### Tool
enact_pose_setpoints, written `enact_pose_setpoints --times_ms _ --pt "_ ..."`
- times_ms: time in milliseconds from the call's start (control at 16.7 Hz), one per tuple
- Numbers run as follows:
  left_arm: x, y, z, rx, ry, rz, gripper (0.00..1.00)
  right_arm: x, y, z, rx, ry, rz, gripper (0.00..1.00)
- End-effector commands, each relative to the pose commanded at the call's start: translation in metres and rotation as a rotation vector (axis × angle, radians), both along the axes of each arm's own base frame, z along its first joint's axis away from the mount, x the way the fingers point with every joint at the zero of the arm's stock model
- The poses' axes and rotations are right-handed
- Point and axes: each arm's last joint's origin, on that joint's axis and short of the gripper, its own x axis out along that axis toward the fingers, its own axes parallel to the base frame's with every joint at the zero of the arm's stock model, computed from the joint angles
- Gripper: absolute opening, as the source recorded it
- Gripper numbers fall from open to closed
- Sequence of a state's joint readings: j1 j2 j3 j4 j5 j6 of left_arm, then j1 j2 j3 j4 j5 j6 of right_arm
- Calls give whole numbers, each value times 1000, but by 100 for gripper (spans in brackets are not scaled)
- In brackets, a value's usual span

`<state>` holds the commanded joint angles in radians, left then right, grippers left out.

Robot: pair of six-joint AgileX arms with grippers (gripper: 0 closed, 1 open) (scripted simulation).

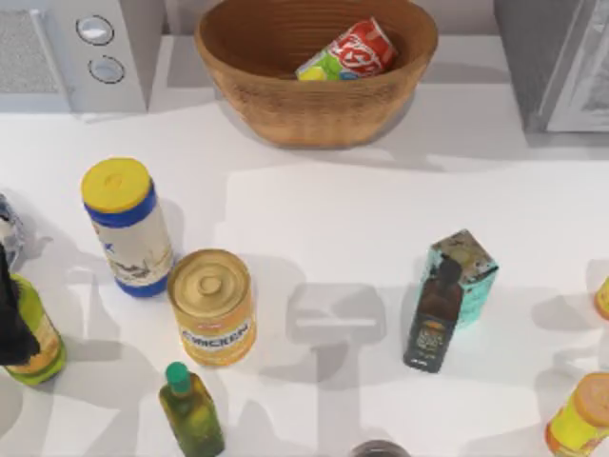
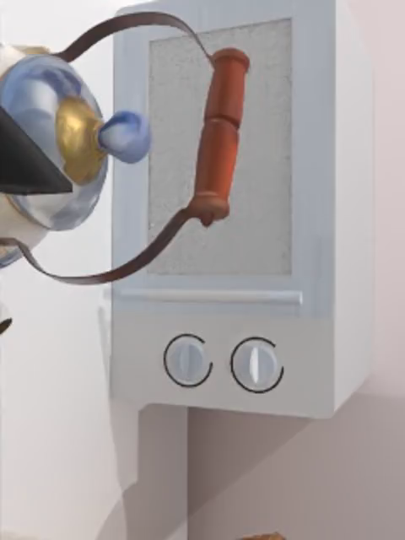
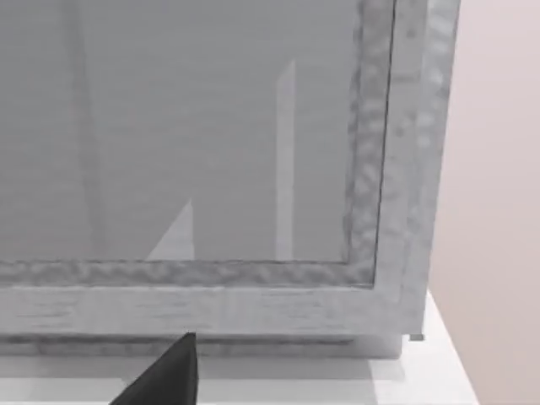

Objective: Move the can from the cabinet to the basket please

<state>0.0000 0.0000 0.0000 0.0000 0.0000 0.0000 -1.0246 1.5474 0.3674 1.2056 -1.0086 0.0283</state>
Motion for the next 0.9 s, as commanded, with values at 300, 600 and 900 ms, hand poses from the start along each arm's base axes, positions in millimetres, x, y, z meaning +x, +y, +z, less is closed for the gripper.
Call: enact_pose_setpoints --times_ms 300,600,900 --pt "0 0 0 0 0 0 100 0 1 0 2 2 2 100" --pt "0 0 0 0 0 0 100 9 -13 18 -5 -5 2 100" --pt "0 0 0 0 0 0 100 27 -45 80 -12 -13 -5 100"
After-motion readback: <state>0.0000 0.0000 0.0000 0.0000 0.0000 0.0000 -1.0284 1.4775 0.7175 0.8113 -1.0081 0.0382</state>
